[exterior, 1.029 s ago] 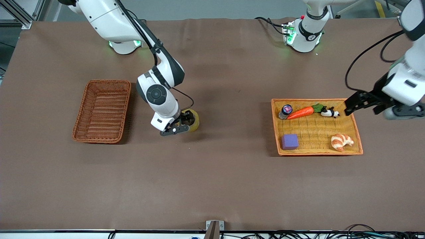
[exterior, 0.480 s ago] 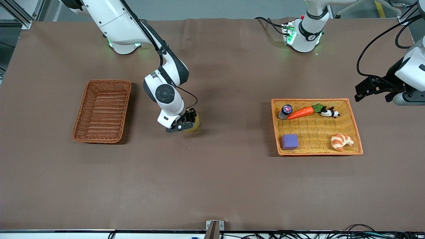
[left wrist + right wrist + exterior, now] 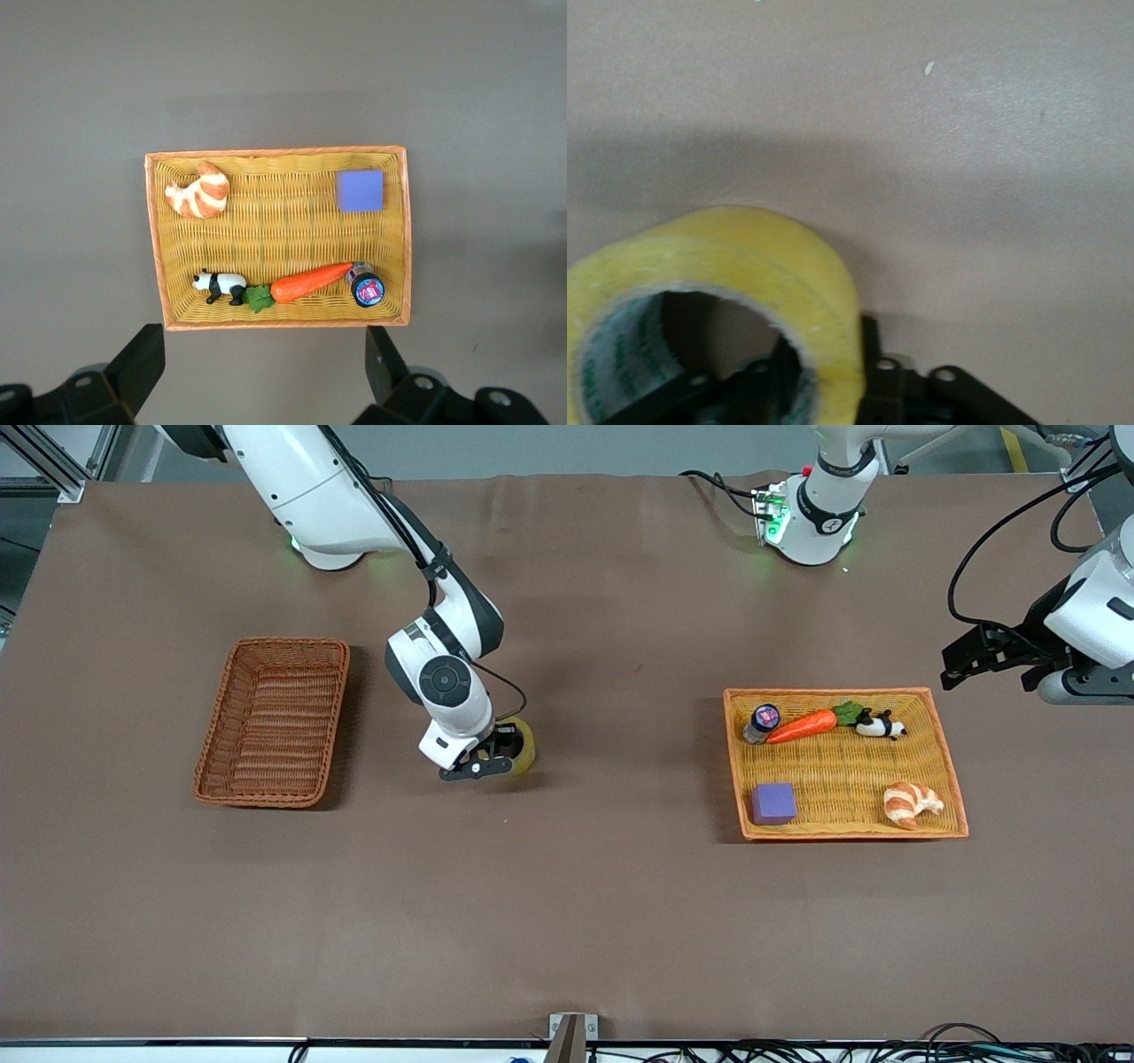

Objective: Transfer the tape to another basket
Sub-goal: 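Carry the tape with the right gripper over the wicker basket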

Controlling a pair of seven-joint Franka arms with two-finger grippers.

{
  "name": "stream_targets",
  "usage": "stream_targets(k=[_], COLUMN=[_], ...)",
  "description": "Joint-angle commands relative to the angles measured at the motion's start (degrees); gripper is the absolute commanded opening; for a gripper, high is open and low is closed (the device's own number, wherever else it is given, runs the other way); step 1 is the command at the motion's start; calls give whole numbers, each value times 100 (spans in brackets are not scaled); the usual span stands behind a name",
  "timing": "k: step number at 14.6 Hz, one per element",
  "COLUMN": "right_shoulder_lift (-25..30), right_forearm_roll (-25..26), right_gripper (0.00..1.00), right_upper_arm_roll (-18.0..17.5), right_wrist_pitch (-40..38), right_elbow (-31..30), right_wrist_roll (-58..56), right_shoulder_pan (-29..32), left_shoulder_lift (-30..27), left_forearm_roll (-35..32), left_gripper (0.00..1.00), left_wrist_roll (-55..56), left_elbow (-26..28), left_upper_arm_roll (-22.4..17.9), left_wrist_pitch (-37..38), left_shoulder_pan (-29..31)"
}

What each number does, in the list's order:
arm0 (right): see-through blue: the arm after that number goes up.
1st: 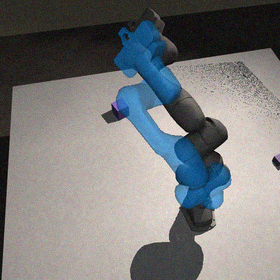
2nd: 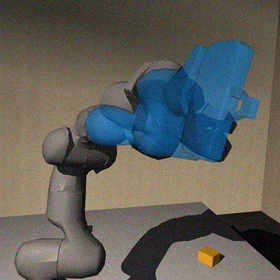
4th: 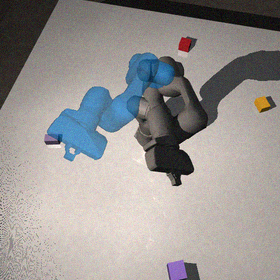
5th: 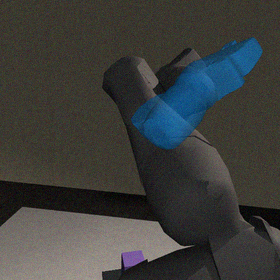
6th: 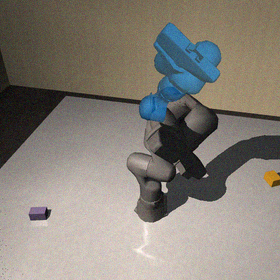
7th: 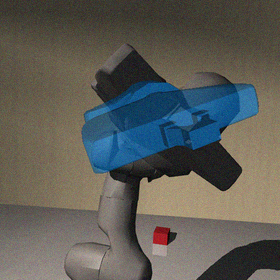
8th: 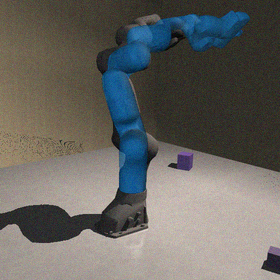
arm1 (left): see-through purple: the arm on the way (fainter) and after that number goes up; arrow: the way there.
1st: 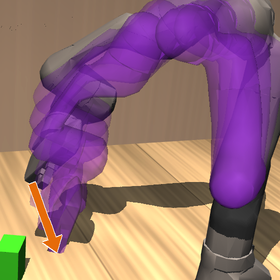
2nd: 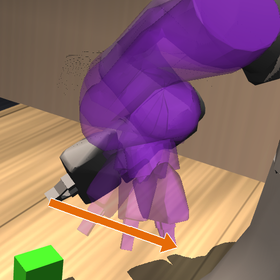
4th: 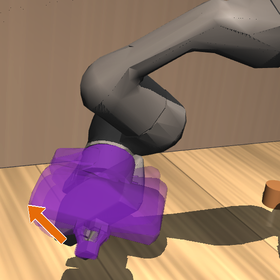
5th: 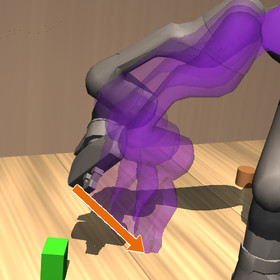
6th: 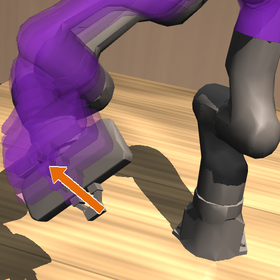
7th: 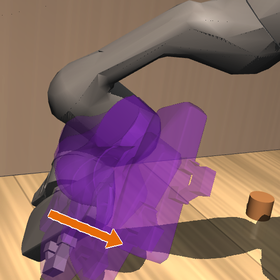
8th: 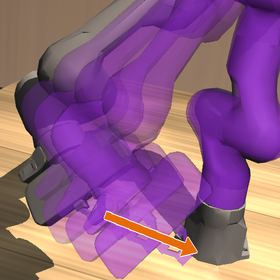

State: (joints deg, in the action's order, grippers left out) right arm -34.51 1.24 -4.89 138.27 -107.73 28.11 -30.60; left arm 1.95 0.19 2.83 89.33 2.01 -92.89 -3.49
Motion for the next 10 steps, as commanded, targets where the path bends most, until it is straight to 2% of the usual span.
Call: stream_targets(k=[1, 3, 5, 8, 10], right_shoulder_lift=[137, 295, 698, 1515, 1894], right_forearm_roll=[96, 96, 87, 96, 87], right_gripper=[0, 0, 0, 0, 0], right_upper_arm_roll=[-55, -55, -47, -38, -12], right_wrist_pitch=[-351, -1166, -2019, -2803, -3251], right_elbow=[155, 576, 823, 771, 745], right_wrist_roll=[213, 222, 239, -67, -864], right_shoulder_pan=[72, 168, 431, 1168, 1817], left_shoulder_lift=[-90, -125, -125, -116, -107], left_forearm_roll=[78, -1, -1, -18, -18], left_gripper=[100, 100, 100, 100, 100], left_wrist_roll=[-152, -143, -143, -143, -143], left_elbow=[-3, 93, 76, 67, 32], left_upper_arm_roll=[1, 132, 142, 142, 142], left_wrist_pitch=[235, 210, 192, 148, 131], left_shoulder_pan=[-29, -29, -3, 6, 15])
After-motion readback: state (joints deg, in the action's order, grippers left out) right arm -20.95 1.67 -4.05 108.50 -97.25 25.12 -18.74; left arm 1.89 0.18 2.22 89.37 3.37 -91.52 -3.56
